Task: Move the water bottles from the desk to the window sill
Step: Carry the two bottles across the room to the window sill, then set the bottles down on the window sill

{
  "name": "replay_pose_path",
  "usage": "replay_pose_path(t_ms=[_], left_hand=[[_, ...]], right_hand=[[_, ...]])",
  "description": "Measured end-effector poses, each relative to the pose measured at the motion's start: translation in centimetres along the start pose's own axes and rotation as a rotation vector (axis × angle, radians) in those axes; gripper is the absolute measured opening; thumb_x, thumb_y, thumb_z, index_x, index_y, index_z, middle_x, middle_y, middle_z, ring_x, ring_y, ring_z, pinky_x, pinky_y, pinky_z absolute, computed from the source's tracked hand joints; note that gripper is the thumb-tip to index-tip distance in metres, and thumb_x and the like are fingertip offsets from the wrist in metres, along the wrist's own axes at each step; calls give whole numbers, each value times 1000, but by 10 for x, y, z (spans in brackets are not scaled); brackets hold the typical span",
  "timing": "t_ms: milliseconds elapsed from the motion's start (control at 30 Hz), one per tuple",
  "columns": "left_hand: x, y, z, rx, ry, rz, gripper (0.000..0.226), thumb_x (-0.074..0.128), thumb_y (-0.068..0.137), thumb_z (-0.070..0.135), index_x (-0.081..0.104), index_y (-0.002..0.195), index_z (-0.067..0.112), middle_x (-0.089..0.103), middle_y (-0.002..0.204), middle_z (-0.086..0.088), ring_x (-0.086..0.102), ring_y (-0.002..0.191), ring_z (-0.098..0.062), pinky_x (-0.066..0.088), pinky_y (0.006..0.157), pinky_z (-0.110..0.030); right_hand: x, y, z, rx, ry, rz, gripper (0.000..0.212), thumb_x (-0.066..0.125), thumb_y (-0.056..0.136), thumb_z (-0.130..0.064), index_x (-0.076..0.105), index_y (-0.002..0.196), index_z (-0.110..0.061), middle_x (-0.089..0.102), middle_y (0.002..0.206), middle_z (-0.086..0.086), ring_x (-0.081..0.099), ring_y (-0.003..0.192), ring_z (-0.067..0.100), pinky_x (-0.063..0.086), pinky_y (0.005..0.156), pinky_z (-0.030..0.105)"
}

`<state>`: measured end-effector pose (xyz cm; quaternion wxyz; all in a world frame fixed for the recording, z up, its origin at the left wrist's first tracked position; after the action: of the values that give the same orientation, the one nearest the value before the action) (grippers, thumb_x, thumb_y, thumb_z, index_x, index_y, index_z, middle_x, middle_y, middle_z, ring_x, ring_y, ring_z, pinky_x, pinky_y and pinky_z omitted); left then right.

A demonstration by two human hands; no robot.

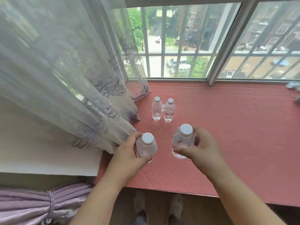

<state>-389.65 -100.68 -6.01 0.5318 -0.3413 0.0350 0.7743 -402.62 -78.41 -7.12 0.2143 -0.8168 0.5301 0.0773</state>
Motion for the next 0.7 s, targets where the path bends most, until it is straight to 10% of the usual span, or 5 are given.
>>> replay_pose_path(t_ms=[700], left_hand=[[64,176,-70,108,126,-27,62,89,69,29,63,126,33,62,121,12,55,116,-8,45,98,-30]], right_hand=[[41,119,103,38,-205,2,58,92,59,-35,67,111,-41,57,111,-17,59,107,7,55,87,36]])
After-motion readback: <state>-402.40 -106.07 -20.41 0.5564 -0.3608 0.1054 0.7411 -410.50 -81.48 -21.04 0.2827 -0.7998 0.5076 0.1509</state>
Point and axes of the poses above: each hand's wrist, its own y-axis towards the middle knuckle, its own x-axis out of the palm, z = x × y, the point moved 6 cm from there along y, towards the middle knuckle
